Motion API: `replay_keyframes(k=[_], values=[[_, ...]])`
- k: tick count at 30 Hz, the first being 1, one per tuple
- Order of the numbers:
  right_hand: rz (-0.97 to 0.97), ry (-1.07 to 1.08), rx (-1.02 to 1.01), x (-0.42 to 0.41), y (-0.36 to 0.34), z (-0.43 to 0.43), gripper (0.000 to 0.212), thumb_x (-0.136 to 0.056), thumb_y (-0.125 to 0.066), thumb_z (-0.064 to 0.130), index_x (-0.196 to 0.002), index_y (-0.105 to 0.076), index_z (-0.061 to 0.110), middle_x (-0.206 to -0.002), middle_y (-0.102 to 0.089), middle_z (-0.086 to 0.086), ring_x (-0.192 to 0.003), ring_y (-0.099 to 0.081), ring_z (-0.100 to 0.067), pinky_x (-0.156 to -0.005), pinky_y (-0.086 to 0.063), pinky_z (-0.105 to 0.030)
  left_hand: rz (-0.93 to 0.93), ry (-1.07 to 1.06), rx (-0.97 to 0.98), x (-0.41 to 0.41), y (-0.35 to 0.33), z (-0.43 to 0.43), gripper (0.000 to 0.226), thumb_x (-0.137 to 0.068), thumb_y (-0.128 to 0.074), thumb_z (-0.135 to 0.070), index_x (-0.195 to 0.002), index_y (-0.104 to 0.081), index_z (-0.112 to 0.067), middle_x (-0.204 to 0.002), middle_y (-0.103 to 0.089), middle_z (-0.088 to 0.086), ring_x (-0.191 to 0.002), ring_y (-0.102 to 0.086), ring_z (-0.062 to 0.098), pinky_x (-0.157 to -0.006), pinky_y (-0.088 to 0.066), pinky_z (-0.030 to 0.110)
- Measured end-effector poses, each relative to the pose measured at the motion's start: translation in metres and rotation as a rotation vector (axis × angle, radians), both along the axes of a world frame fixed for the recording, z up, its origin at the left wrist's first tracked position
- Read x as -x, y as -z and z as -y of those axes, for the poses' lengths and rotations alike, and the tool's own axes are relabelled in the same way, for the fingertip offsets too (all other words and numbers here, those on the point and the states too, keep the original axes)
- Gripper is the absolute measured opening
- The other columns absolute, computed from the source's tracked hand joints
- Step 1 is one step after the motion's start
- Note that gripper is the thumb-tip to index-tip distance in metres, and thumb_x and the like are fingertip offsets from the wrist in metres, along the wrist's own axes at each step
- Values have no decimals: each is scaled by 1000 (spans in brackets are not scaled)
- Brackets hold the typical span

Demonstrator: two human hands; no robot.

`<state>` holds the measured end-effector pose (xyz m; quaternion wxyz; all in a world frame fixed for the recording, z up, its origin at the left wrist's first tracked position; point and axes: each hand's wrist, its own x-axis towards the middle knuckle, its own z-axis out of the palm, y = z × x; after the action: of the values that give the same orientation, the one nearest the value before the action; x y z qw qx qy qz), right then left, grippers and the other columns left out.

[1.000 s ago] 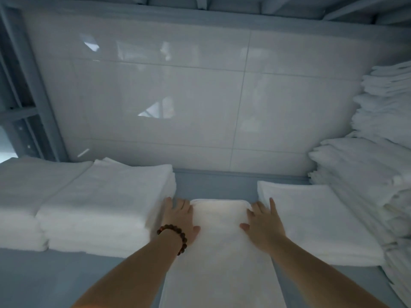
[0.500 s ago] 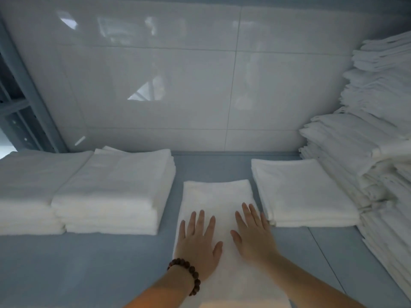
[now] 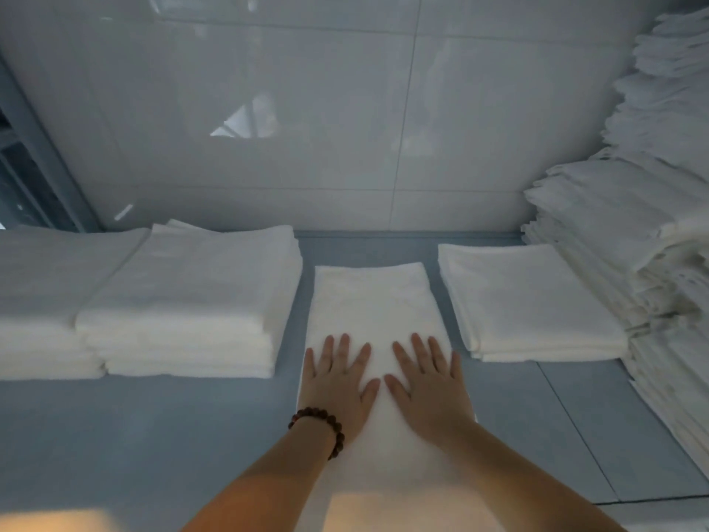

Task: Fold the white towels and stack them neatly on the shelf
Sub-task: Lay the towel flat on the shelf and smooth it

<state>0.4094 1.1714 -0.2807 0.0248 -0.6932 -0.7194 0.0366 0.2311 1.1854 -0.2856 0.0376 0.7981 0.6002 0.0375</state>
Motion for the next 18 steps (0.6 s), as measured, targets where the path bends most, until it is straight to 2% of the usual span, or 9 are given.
replay_keyframes(k=[5,9,12,15,18], values=[[28,-3,-1,-5,2,-62,64,-89,-4,66,-148,5,41,-160,9,5,-146,12,-20,-116,9,-48,-30,2,17,-3,-4,-63,62,-92,0,-59,-149,5,-37,-159,10,0,-145,12,24,-116,6,51],[32,1,42,-2,-6,-72,62,-93,-6,61,-149,4,38,-160,9,1,-146,12,-22,-117,9,-50,-93,24,86,-6,-19,-74,58,-98,-7,-51,-150,6,-29,-159,10,4,-145,12,26,-117,6,49],[-21,-27,84,4,-14,-50,58,-96,-9,55,-150,1,35,-160,8,0,-146,12,-21,-117,9,-49,-87,54,85,-8,-27,-45,56,-101,-11,-42,-151,3,-22,-159,9,5,-145,12,25,-117,7,45],[-42,-132,118,2,-15,-8,58,-97,-11,55,-149,2,35,-159,11,4,-145,15,-17,-116,11,-43,-21,183,81,2,-18,5,55,-100,-10,-44,-150,7,-27,-159,12,1,-145,14,23,-114,11,41],[18,-132,150,-19,-16,31,58,-97,-9,54,-148,9,36,-158,16,8,-144,18,-13,-117,11,-41,-85,207,97,34,-11,38,55,-99,-8,-48,-146,17,-33,-157,18,-5,-143,19,20,-114,14,39]])
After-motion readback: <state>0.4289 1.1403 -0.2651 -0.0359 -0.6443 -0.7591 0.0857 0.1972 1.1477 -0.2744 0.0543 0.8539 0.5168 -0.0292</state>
